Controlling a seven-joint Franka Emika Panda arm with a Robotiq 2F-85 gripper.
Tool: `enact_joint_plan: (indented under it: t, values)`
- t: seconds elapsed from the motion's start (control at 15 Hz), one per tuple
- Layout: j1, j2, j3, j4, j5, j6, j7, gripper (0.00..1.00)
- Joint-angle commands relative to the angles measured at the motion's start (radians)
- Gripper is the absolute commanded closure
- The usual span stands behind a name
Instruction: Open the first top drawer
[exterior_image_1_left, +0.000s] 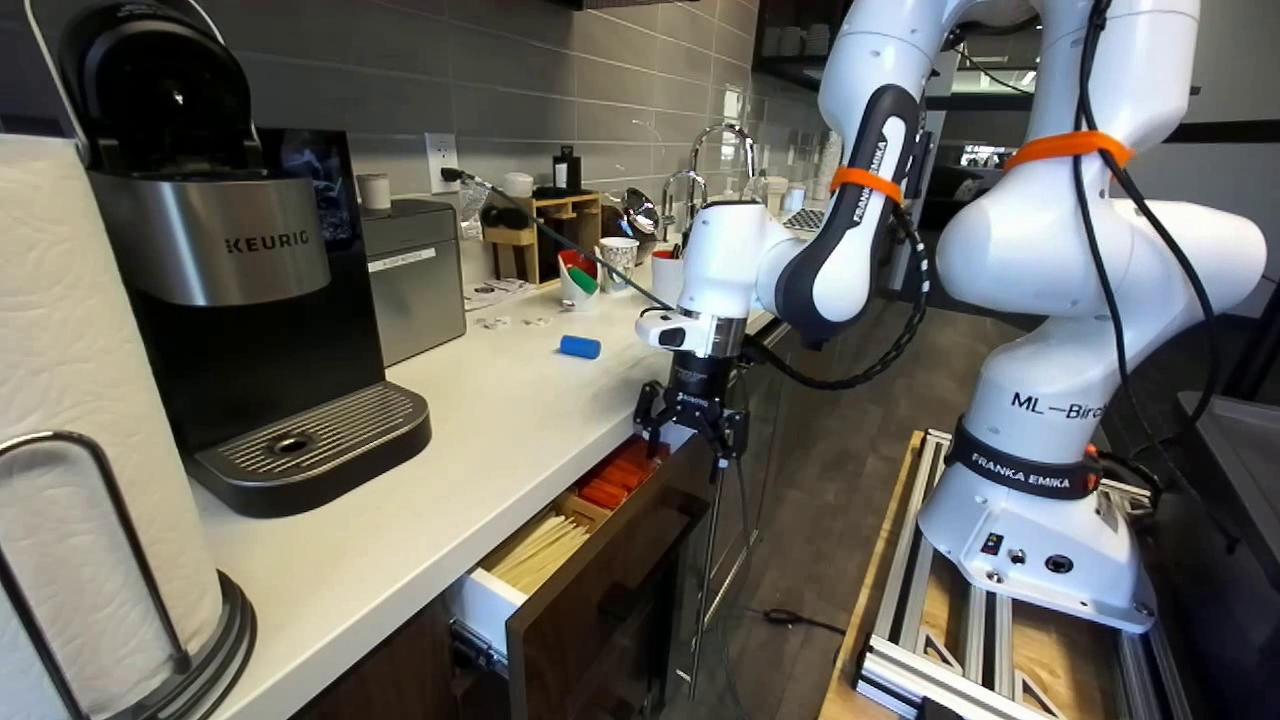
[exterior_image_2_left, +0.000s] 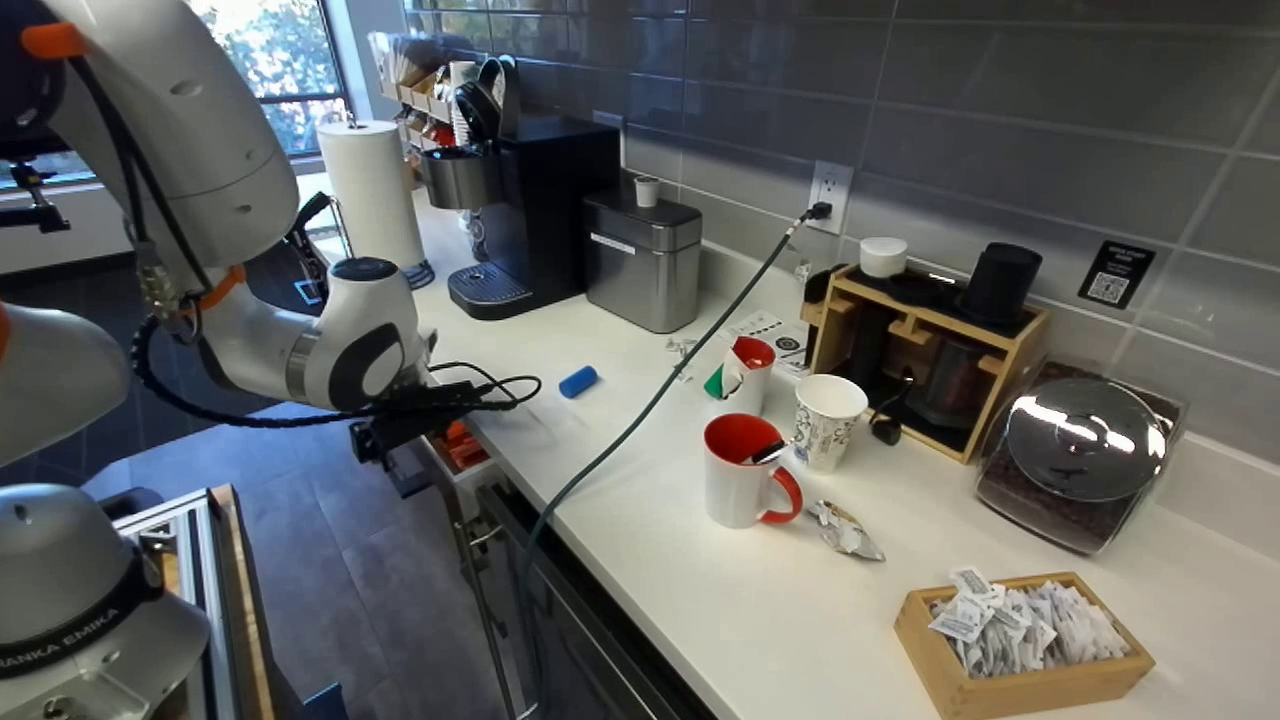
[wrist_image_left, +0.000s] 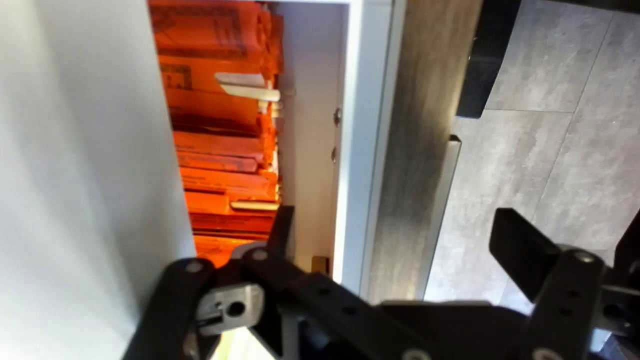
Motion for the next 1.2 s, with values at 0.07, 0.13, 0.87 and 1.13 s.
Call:
enact_joint_plan:
  t: [0.07,0.13,0.87,1.13]
  values:
    - [-0.097,0.020,0.060,-0.015,-0.040,0.021,0.031,0.00]
    - [-0.124,0.029,0.073,-0.019,-0.053,0.025,0.033,0.00]
    - [-0.443,0.215,0.360,-0.001,-0.086,-0.199,-0.093,0.00]
    - [-0.694,0.392,0.612,0.034,-0.099,-0.433,-0.170,0.00]
